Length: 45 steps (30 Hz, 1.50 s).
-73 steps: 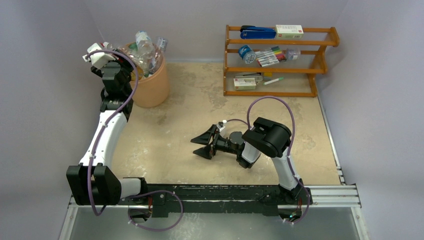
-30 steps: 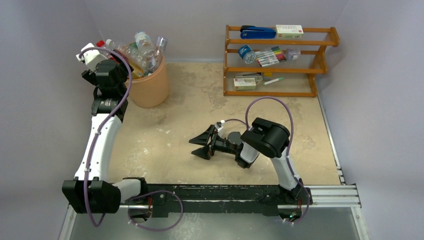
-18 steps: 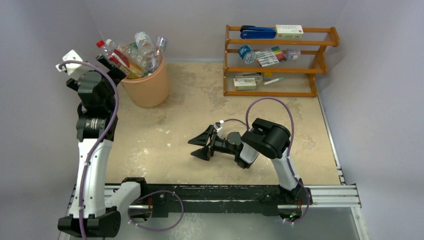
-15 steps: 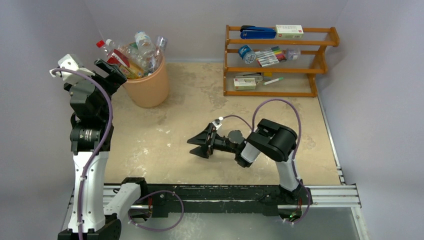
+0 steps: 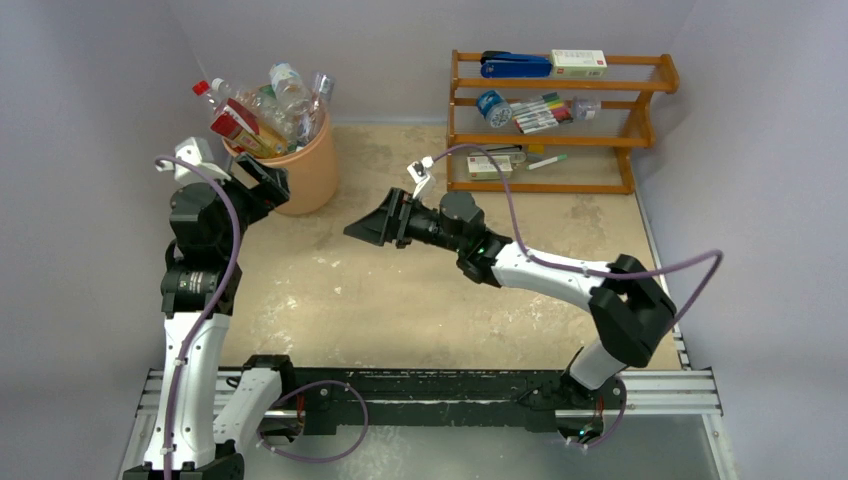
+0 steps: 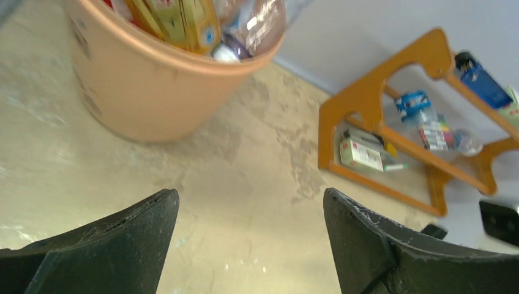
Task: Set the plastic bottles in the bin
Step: Reset both arms
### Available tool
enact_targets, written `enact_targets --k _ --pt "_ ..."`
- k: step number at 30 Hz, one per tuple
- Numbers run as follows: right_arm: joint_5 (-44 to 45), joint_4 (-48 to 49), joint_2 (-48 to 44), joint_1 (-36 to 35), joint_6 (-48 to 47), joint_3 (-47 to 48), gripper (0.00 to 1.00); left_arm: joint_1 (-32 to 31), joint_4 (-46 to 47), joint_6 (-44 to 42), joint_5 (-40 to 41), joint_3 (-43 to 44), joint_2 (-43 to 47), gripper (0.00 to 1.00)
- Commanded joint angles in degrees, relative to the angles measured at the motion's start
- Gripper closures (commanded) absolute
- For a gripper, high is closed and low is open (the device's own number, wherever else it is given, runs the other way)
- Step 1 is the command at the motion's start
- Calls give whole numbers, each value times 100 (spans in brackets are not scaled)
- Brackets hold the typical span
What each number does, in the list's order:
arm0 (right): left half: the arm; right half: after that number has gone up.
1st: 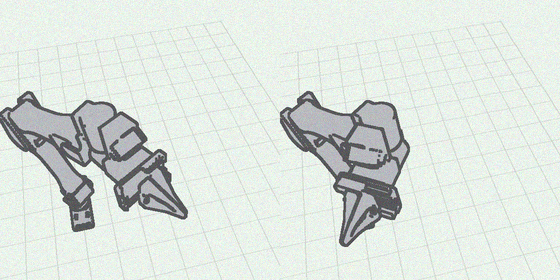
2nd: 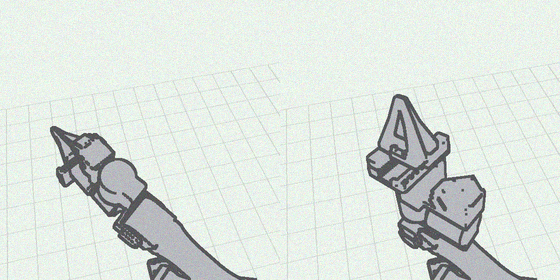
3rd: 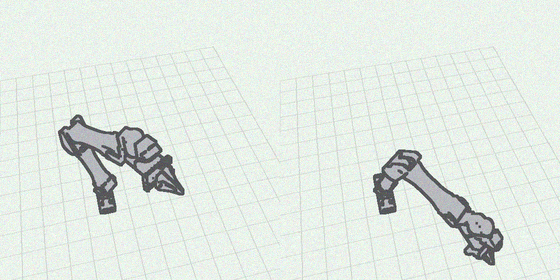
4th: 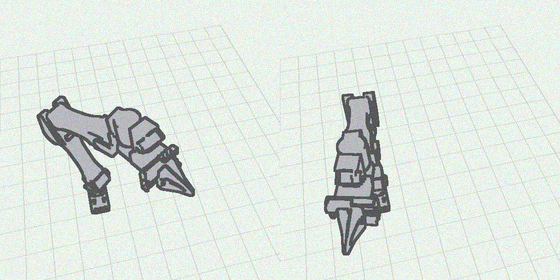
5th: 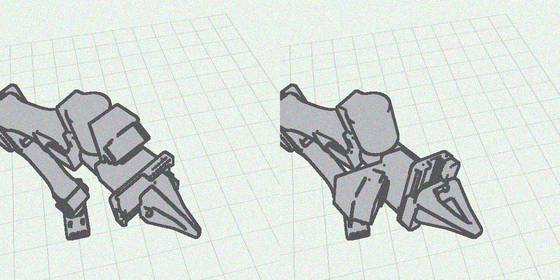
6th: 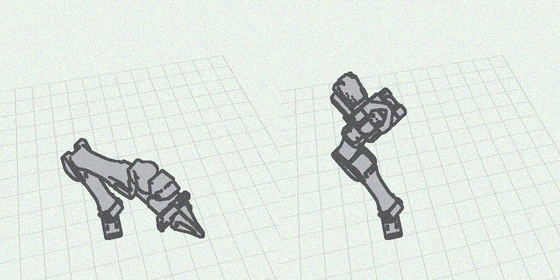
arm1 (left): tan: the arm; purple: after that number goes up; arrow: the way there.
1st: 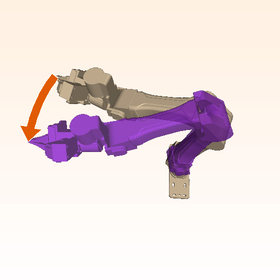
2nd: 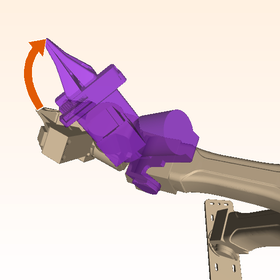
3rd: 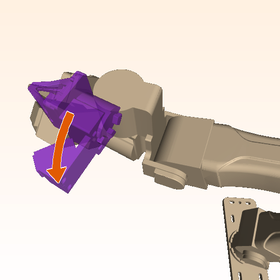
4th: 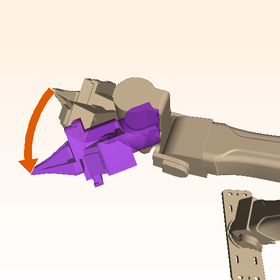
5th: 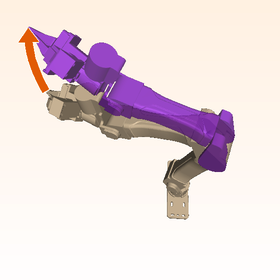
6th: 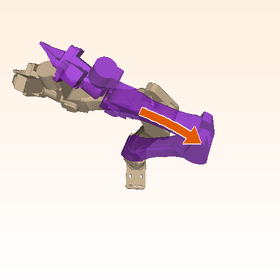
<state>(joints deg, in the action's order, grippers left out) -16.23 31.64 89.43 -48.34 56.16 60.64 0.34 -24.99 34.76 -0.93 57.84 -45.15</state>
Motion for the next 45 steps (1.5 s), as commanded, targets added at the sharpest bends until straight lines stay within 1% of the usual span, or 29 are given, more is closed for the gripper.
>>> enact_targets --k 1,4,5,9,12,14,16,18,19,22,25,27,29,32,34,37,39,42,43,45 --pt "693 -1987 -306 455 -1164 184 0 -22 734 518 -812 -529 313 12" --pt "535 -2018 -746 1075 -1211 -212 0 -61 1051 745 -1036 -912 402 12" --pt "474 -2025 -902 1384 -1248 -381 0 -103 1164 828 -1055 -1047 402 12" --pt "561 -2353 -1505 2114 -1543 -819 0 -455 1665 1051 -862 -1639 358 12" --pt "641 -2584 -1834 2599 -1756 -1032 0 -1050 2110 1164 -411 -2011 121 11" --pt "834 -2755 -2013 2846 -1911 -1132 0 -1768 2355 1174 189 -2190 -175 11" --pt "1115 -2913 -2181 3062 -2006 -1222 0 -2325 2599 1159 735 -2295 -568 11" --pt "1338 -2995 -2367 3295 -2073 -1369 0 -2630 2970 1172 1085 -2416 -949 11" --pt "1380 -2967 -2476 3425 -2099 -1458 0 -2672 3153 1192 1154 -2505 -1110 11" --pt "1490 -2885 -2708 3806 -2196 -1735 0 -2680 3614 1142 1477 -2778 -1537 11" --pt "1910 -3004 -2737 4129 -2372 -1858 0 -2636 3703 905 1851 -2832 -1866 11" --pt "2307 -2895 -2835 4280 -2499 -2007 0 -2479 3845 778 2015 -2896 -2006 11" --pt "2672 -2561 -3042 4366 -2687 -2276 0 -2131 3997 708 1998 -3015 -2036 11" --pt "3044 -1926 -3405 4407 -3016 -2700 0 -1414 3986 509 1990 -3157 -1899 11" --pt "3307 -1584 -3562 4412 -3180 -2948 0 -1145 3899 303 2271 -3186 -1753 10" --pt "3613 -1026 -3597 4434 -3358 -3241 0 -1074 3919 32 3051 -3255 -1677 10" --pt "3796 -688 -3525 4446 -3444 -3437 0 -1052 4144 -178 3409 -3345 -1772 10" --pt "3950 -161 -3374 4463 -3570 -3661 0 -974 4718 -681 3525 -3509 -1975 7" --pt "3985 70 -3315 4469 -3642 -3720 0 -903 4733 -680 3567 -3481 -2068 7" --pt "4084 345 -3211 4482 -3809 -3748 0 -738 4934 -775 3295 -3413 -2253 6"
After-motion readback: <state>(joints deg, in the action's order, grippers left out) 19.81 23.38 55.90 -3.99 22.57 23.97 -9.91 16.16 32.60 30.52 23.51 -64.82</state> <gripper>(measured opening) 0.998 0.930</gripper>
